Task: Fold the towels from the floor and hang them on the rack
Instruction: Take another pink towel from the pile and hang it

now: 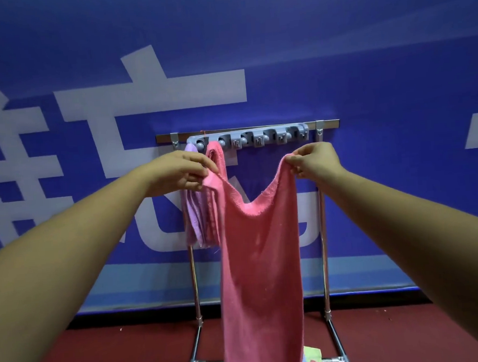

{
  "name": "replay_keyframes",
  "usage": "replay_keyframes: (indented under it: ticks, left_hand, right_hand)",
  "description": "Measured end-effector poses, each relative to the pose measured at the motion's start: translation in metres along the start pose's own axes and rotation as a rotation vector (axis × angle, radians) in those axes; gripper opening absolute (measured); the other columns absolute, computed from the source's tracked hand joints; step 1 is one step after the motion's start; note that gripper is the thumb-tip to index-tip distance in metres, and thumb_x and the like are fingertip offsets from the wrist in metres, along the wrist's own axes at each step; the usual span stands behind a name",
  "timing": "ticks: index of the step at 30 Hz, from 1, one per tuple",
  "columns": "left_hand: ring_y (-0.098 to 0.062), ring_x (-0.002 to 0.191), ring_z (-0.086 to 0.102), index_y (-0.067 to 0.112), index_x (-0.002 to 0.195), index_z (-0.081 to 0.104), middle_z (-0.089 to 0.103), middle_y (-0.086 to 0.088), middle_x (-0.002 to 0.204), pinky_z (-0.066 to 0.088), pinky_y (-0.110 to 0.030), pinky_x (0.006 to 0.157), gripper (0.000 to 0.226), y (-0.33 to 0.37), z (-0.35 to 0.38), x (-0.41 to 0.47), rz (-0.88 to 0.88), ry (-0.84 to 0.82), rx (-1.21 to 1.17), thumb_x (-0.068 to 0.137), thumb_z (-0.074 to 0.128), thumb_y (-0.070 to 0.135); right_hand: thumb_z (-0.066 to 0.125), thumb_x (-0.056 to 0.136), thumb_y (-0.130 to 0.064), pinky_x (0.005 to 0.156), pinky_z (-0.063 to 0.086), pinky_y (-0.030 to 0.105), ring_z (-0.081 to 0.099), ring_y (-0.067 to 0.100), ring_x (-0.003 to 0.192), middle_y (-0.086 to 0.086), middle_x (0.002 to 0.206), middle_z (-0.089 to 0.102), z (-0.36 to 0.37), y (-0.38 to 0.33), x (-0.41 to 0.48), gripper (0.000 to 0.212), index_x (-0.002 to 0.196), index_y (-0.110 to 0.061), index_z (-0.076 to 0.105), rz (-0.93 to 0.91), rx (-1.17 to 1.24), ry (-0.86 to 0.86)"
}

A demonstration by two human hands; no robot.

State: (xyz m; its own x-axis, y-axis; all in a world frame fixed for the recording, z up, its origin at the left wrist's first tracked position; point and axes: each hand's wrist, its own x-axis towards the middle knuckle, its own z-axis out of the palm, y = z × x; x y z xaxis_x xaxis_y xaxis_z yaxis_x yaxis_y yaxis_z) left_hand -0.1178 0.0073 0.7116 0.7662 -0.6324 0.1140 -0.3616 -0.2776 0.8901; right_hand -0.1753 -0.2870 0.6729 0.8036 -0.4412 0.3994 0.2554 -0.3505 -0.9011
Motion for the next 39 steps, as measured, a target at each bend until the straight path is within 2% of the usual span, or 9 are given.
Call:
replay_keyframes:
  ticks: [3,6,11,18,26,29,32,36,39]
  left_hand:
    - [-0.008,0.085,0.066,0.003,0.115,0.066,0.069,-0.001,0.087,0.056,-0.021,0.078,0.026,0.007,0.013,0.0,0.041,-0.095,0.163,0.094,0.056,-0.006]
    - [-0.008,0.079,0.069,0.004,0.105,0.07,0.074,-0.001,0.082,0.053,-0.018,0.067,0.014,0.014,0.026,0.001,0.139,-0.029,0.373,0.095,0.061,0.005]
    - [-0.01,0.054,0.053,0.012,0.089,0.076,0.064,0.001,0.061,0.043,-0.022,0.056,0.01,0.018,0.035,0.007,0.166,0.115,0.388,0.092,0.068,0.017]
    - [-0.004,0.047,0.044,0.013,0.083,0.076,0.054,0.009,0.05,0.037,-0.02,0.05,0.009,0.02,0.04,0.007,0.165,0.206,0.347,0.089,0.07,0.018]
    - [-0.005,0.053,0.044,0.007,0.09,0.075,0.054,0.009,0.055,0.038,-0.017,0.053,0.014,0.007,0.035,0.001,0.117,0.199,0.32,0.089,0.071,0.019]
    - [-0.004,0.069,0.047,0.006,0.09,0.073,0.056,0.007,0.071,0.039,-0.02,0.071,0.019,-0.001,0.032,-0.006,0.034,-0.022,0.361,0.088,0.069,0.024]
    - [-0.001,0.074,0.049,0.023,0.068,0.069,0.056,0.014,0.073,0.038,-0.02,0.078,0.021,-0.009,0.029,-0.014,-0.122,-0.224,0.515,0.088,0.066,0.028]
    - [-0.005,0.081,0.054,0.026,0.075,0.074,0.061,0.014,0.077,0.046,-0.026,0.085,0.023,-0.024,0.01,-0.017,-0.157,-0.051,0.576,0.09,0.067,0.042]
    - [-0.011,0.075,0.058,0.024,0.079,0.074,0.065,0.009,0.072,0.049,-0.03,0.076,0.022,-0.025,-0.001,-0.015,-0.058,0.159,0.674,0.086,0.072,0.045]
  right_hand:
    - [0.072,0.088,-0.004,0.048,0.053,0.018,0.057,0.013,0.051,0.013,0.067,0.062,0.011,-0.006,-0.006,0.005,0.09,0.001,0.071,-0.026,0.003,-0.069]
    - [0.072,0.087,0.001,0.055,0.057,0.03,0.06,0.019,0.051,0.016,0.068,0.062,0.02,-0.01,-0.014,0.013,0.091,-0.006,0.062,-0.053,0.056,-0.146]
    - [0.058,0.09,0.014,0.071,0.061,0.035,0.062,0.023,0.062,0.02,0.076,0.066,0.038,-0.015,-0.026,0.016,0.085,0.001,0.066,-0.122,0.129,-0.337]
    - [0.07,0.092,-0.015,0.082,0.059,0.039,0.063,0.021,0.074,0.015,0.08,0.068,0.052,-0.017,-0.034,0.019,0.094,0.003,0.073,-0.161,0.211,-0.469]
    - [0.071,0.091,-0.011,0.07,0.056,0.029,0.063,0.015,0.066,0.013,0.076,0.07,0.058,-0.02,-0.04,0.014,0.094,0.002,0.073,-0.275,-0.038,-0.485]
    - [0.066,0.092,-0.006,0.061,0.053,0.023,0.059,0.013,0.061,0.007,0.068,0.065,0.056,-0.021,-0.04,0.009,0.084,-0.004,0.071,-0.252,-0.04,-0.44]
    - [0.053,0.09,0.0,0.064,0.05,0.025,0.053,0.012,0.058,0.004,0.064,0.057,0.052,-0.018,-0.035,0.016,0.081,-0.002,0.065,-0.186,0.037,-0.364]
    - [0.052,0.091,-0.005,0.065,0.049,0.027,0.052,0.011,0.059,0.003,0.064,0.056,0.039,-0.003,-0.024,0.019,0.074,-0.008,0.061,-0.119,0.004,-0.253]
    - [0.055,0.089,-0.008,0.064,0.045,0.031,0.05,0.016,0.063,0.007,0.067,0.053,0.031,0.01,-0.022,0.015,0.075,-0.007,0.062,-0.12,-0.103,-0.207]
